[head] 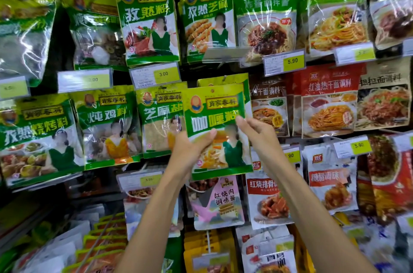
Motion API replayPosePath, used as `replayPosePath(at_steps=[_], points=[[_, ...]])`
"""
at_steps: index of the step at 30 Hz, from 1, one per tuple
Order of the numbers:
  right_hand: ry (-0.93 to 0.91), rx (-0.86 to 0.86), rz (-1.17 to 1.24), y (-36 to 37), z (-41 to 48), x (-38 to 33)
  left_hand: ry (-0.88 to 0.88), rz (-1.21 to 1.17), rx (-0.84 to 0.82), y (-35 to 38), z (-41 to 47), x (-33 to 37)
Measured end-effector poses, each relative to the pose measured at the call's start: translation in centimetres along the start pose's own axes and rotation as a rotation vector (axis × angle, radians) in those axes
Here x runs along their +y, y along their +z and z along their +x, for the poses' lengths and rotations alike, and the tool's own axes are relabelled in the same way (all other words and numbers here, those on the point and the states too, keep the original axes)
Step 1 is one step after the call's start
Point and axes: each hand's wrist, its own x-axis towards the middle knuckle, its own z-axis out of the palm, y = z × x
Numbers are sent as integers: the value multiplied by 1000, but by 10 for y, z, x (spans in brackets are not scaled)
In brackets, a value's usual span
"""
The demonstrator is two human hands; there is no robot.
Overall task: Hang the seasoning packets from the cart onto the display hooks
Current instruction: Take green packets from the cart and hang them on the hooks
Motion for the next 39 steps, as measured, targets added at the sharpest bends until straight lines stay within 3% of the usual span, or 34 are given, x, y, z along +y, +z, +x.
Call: replayPosePath(at_steps=[4, 6, 11, 14, 17, 22, 31, 39], points=[[60, -26, 127, 1, 4, -1, 39, 107, -5, 10, 1, 5], [65, 1, 136, -1, 6, 0, 119, 252, 80, 5, 3, 14], [40, 33, 115, -10, 17, -2, 691, 710, 621, -30, 17, 50], [18, 13, 119, -13, 27, -4, 897, 1058, 754, -42, 37, 62], [24, 0, 117, -14, 37, -7, 921, 1261, 757, -47, 58, 67], [41, -27, 82, -14, 52, -13, 915, 1397, 708, -57, 83, 61], [125, -50, 115, -16, 61, -11, 1010, 1386, 746, -62, 93, 52], [180, -32, 150, -13, 73, -10, 994, 1374, 750, -60, 92, 51]])
